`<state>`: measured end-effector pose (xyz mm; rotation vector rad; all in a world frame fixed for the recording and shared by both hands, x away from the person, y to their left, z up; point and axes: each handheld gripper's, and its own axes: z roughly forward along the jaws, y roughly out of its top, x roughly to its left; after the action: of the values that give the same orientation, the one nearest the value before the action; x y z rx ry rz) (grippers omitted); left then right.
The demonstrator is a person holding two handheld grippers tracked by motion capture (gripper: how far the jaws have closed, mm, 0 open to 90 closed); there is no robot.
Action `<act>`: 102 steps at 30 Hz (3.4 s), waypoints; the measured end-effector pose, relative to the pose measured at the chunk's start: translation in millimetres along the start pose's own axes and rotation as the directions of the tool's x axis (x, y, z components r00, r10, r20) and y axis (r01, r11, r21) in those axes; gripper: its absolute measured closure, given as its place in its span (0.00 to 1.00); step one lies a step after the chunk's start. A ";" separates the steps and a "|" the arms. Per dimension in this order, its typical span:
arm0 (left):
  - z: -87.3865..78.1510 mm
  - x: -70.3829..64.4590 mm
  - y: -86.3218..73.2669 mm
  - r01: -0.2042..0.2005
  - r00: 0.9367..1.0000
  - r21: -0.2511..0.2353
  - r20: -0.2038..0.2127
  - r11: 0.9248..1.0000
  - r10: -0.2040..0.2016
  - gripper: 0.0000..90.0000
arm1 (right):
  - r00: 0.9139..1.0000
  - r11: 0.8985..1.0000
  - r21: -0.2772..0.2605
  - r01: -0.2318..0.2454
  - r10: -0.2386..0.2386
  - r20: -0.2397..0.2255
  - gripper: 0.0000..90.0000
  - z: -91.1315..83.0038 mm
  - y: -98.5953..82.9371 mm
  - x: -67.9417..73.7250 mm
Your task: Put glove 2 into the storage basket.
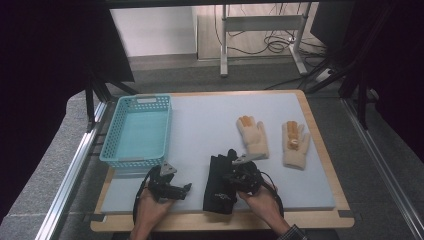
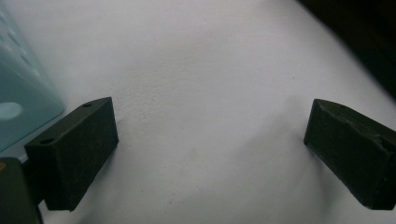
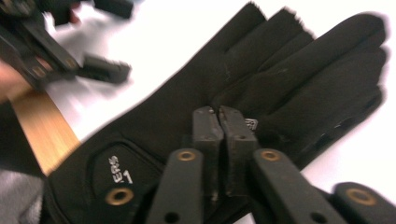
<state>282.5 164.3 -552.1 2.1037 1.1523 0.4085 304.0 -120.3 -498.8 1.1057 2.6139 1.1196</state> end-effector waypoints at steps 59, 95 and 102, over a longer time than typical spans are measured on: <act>-18.5 33.6 -21.1 0.057 0.997 -0.006 -0.060 0.998 -0.057 0.01 | 0.989 0.984 -0.124 0.125 -0.113 0.099 0.66 -15.9 -30.3 -42.8; -35.6 32.6 -15.7 0.072 0.997 -0.013 -0.003 0.997 -0.072 0.06 | 0.958 0.993 -0.102 0.057 -0.025 0.285 0.32 -43.4 -67.0 -107.0; -52.0 19.2 1.4 0.050 0.998 -0.039 0.051 0.998 -0.048 0.06 | 0.958 0.993 -0.103 0.057 -0.025 0.285 0.31 -43.3 -67.1 -106.9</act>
<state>264.7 201.7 -515.2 2.0354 1.1555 0.3517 328.3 -247.4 -531.6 1.0930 2.3167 0.9996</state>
